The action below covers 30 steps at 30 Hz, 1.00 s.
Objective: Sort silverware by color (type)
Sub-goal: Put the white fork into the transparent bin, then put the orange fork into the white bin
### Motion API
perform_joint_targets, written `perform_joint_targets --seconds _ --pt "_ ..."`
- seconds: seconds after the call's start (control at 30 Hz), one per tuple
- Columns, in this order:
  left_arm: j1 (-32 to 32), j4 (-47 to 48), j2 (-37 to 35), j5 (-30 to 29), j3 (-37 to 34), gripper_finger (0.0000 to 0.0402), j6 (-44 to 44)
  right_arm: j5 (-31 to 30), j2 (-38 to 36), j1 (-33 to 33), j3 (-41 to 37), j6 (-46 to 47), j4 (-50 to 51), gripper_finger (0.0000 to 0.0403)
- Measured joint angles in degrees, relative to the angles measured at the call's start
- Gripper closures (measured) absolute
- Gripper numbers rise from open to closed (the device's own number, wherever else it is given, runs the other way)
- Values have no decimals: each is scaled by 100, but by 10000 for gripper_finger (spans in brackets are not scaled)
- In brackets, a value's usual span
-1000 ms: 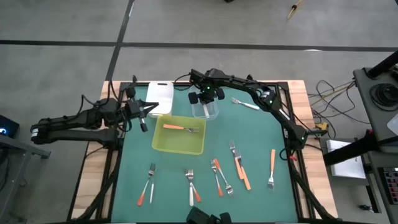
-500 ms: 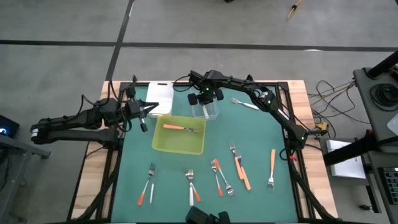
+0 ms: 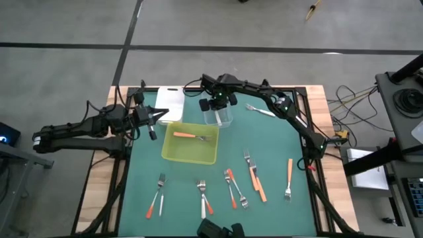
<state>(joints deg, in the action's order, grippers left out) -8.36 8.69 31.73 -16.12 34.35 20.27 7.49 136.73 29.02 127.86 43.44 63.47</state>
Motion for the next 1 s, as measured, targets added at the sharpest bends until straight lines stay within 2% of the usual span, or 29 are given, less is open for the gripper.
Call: perform_joint_targets --seconds 0.33,0.47,0.67,0.9,1.0 --pt "0 2 0 1 0 402 -1 -2 -9 10 266 -53 81 285" --pt "0 -2 0 2 0 402 -36 0 -17 11 689 -384 286 279" --pt "2 -27 4 2 0 402 -149 -100 -449 -51 664 -1091 460 278" --pt "4 -3 29 3 2 402 -591 -1519 -1019 -522 662 -2254 482 287" --pt "4 123 60 9 2 402 -974 -1736 -1224 -794 656 -2567 432 294"
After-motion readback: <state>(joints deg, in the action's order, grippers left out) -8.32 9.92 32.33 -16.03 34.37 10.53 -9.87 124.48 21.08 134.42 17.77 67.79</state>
